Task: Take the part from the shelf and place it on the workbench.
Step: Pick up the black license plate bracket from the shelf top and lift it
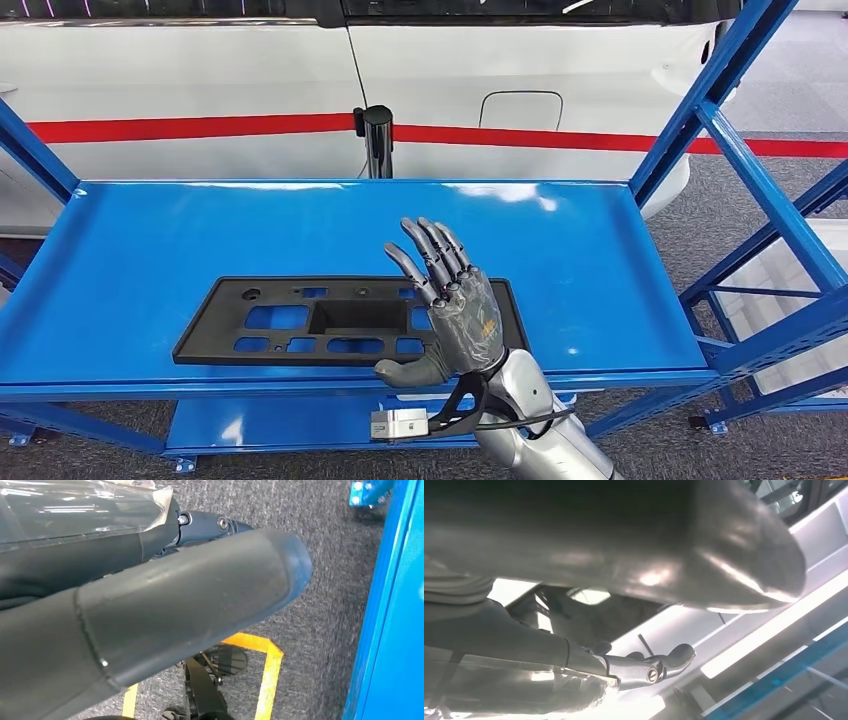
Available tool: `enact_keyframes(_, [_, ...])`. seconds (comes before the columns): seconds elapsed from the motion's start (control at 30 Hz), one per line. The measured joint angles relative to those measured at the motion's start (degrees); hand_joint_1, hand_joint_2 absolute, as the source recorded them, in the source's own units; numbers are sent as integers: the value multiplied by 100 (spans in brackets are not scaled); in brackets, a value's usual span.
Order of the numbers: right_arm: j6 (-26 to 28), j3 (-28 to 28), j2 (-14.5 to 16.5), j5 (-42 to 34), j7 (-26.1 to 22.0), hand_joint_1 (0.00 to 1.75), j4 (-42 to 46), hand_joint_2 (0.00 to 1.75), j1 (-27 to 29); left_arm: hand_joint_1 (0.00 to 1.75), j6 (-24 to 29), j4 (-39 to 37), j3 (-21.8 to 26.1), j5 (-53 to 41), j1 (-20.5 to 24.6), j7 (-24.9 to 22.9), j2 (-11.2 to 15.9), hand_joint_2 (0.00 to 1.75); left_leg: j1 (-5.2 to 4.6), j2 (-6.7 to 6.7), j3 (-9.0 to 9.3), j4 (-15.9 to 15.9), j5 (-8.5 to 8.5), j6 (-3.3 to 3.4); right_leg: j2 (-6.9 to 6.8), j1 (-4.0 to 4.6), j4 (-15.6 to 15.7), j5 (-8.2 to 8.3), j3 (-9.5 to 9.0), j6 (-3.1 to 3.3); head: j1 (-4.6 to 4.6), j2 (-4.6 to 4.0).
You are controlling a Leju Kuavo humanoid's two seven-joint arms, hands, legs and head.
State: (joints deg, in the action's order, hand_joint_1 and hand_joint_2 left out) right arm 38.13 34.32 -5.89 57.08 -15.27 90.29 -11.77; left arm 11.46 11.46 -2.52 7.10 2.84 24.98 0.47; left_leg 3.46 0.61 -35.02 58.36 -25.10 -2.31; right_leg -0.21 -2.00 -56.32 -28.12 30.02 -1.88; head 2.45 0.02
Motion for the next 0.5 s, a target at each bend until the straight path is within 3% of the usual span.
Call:
enact_keyframes(0.03, [-25, 0, -2, -29, 21, 0, 3, 175, 0, 0, 1, -1, -1, -1, 2, 0, -1, 0, -2, 1, 0, 0, -5, 8, 0, -2, 4, -3, 0, -27, 0, 0])
enact_keyframes(0.17, [-91, -3, -35, 139, 187, 0, 74, 175, 46, 0, 15, -1, -1, 1, 0, 1, -2, 0, -4, 3, 9, -2, -14, 21, 0, -11, 8, -14, 3, -130, 0, 0])
enact_keyframes(0.5, [-627, 24, -229, 137, 415, 0, 628, 175, 405, 0, 91, -1, 1, 62, -31, 57, -7, 0, 3, 4, 55, -76, 7, 9, 1, -2, 4, -15, 0, -130, -2, 0])
